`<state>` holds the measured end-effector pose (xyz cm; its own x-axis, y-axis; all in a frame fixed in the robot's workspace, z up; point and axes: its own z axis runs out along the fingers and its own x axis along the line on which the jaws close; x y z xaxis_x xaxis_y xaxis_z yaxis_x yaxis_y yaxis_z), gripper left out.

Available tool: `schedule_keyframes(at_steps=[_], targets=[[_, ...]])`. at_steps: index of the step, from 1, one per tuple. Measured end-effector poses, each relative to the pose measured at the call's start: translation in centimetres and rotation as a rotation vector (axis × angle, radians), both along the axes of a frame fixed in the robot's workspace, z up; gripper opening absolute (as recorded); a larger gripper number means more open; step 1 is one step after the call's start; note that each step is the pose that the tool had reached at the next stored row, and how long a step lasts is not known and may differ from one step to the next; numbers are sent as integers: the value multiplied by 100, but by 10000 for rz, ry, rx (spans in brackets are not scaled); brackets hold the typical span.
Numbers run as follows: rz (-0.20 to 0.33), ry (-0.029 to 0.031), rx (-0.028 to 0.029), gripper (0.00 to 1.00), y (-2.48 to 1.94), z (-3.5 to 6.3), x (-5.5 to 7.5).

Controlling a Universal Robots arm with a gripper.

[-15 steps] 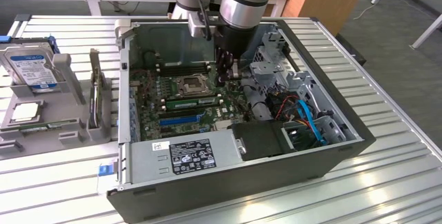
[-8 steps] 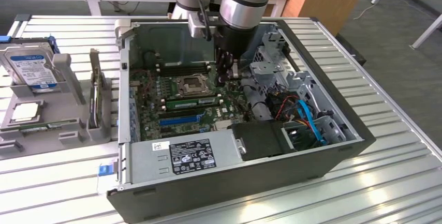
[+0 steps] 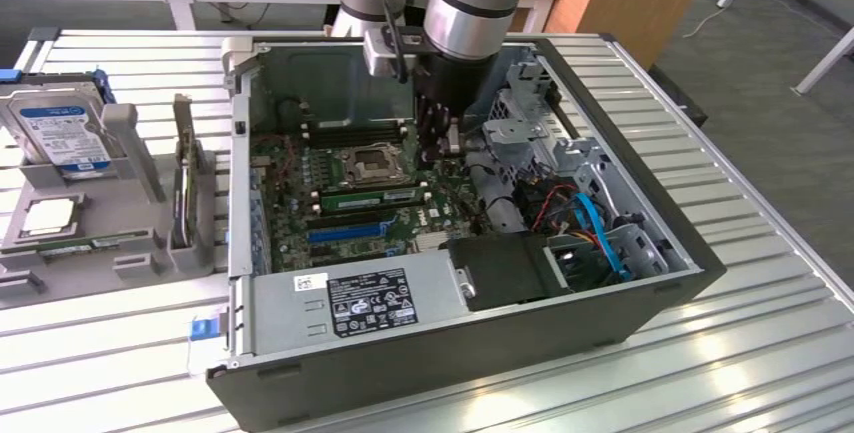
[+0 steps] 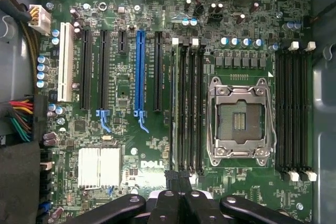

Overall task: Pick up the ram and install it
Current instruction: 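Press down the ram until it locks into place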

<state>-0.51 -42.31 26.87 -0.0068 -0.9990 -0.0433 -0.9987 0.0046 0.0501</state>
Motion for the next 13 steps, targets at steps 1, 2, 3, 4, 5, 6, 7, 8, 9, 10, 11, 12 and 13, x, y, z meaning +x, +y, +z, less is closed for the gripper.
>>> schedule_keyframes(at_steps=[1,2,3,4,5,6,7,8,9,10,11,12,13], targets=[[0,0,-1,10,0,-9,0],[0,0,1,10,0,-18,0],[-1,0,0,10,0,-26,0],[0,0,0,10,0,-34,0],[0,0,1,10,0,-42,0],[0,0,0,10,0,-50,0],[0,0,0,10,0,-57,0],[0,0,0,10,0,-64,0],[0,0,1,10,0,-72,0],[0,0,0,10,0,-79,0],[0,0,1,10,0,-85,0],[0,0,-1,10,0,-91,0],[0,0,0,10,0,-97,0]])
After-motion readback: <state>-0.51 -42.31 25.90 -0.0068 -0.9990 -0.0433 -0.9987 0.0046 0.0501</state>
